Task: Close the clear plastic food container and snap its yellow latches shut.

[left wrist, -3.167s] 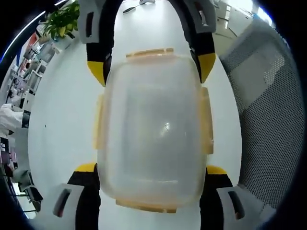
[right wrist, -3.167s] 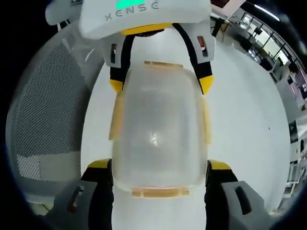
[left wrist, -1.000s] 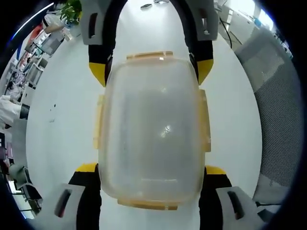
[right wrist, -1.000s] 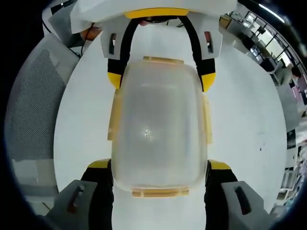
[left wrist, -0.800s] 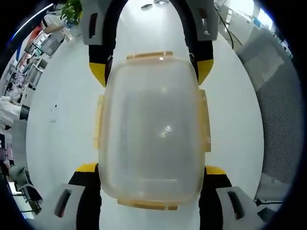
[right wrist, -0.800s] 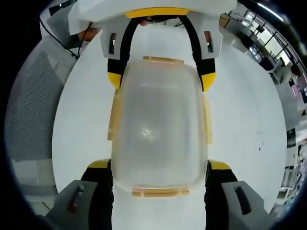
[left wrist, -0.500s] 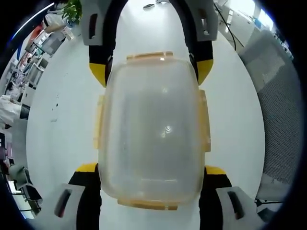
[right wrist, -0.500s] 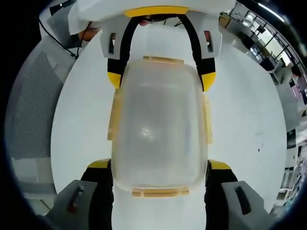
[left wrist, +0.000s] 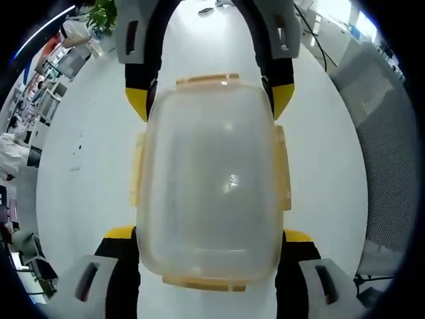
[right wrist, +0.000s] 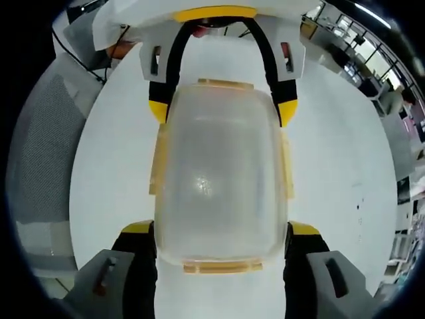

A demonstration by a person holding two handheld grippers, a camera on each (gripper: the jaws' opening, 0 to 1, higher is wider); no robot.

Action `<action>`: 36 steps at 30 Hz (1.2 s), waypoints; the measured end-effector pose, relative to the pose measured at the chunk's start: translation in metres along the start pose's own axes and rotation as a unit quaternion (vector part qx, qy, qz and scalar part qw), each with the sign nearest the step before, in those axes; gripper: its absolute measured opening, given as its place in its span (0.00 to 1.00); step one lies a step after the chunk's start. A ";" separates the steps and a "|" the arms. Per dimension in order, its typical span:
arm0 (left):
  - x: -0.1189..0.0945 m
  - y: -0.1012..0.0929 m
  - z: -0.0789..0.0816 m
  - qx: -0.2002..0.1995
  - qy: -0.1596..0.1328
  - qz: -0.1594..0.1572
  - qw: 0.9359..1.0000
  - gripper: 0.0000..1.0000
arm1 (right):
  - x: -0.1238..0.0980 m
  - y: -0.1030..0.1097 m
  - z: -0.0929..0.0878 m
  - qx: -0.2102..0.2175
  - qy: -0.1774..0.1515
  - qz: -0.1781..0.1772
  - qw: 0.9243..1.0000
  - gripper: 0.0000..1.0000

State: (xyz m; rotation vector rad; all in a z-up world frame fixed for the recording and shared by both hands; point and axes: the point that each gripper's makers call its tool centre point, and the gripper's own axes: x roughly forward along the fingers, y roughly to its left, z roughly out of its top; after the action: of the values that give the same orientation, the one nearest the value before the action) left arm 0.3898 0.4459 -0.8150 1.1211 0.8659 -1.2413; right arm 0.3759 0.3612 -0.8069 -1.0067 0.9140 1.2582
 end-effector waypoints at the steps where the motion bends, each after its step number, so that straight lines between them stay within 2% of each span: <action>1: 0.000 0.000 0.000 0.000 -0.002 0.000 1.000 0.82 | 0.000 0.000 0.000 0.000 -0.001 0.000 1.000 0.76; 11: 0.000 0.001 0.000 0.004 -0.006 0.000 1.000 0.83 | 0.000 0.000 0.001 0.001 -0.005 -0.002 1.000 0.77; 15: -0.001 0.001 -0.001 0.020 -0.017 0.003 1.000 0.83 | 0.000 0.000 0.001 0.004 -0.010 -0.005 1.000 0.77; 20: -0.002 0.002 -0.001 0.001 -0.025 0.008 1.000 0.83 | -0.002 -0.006 -0.003 0.012 -0.014 -0.029 0.999 0.78; 22: -0.001 0.002 -0.001 -0.003 -0.034 0.010 0.999 0.83 | -0.003 -0.008 -0.004 0.016 -0.022 -0.038 0.999 0.80; 24: -0.002 0.001 -0.001 -0.012 -0.040 0.013 0.999 0.84 | -0.004 -0.006 -0.001 0.043 -0.048 -0.038 0.997 0.82; 31: -0.005 0.002 -0.002 -0.039 -0.074 0.030 0.996 0.85 | -0.005 -0.001 -0.009 0.077 -0.075 -0.058 0.992 0.86; 34: -0.009 0.009 -0.001 -0.069 -0.107 0.063 0.990 0.86 | -0.006 -0.001 -0.007 0.113 -0.105 -0.073 0.985 0.88; 36: -0.014 0.016 0.004 -0.080 -0.141 0.088 0.983 0.92 | -0.007 0.001 -0.005 0.132 -0.123 -0.079 0.980 0.89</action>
State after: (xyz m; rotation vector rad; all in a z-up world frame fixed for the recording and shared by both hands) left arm 0.4029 0.4457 -0.7983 0.8498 0.6266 -1.1296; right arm 0.3739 0.3540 -0.8020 -0.6818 0.7687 1.0680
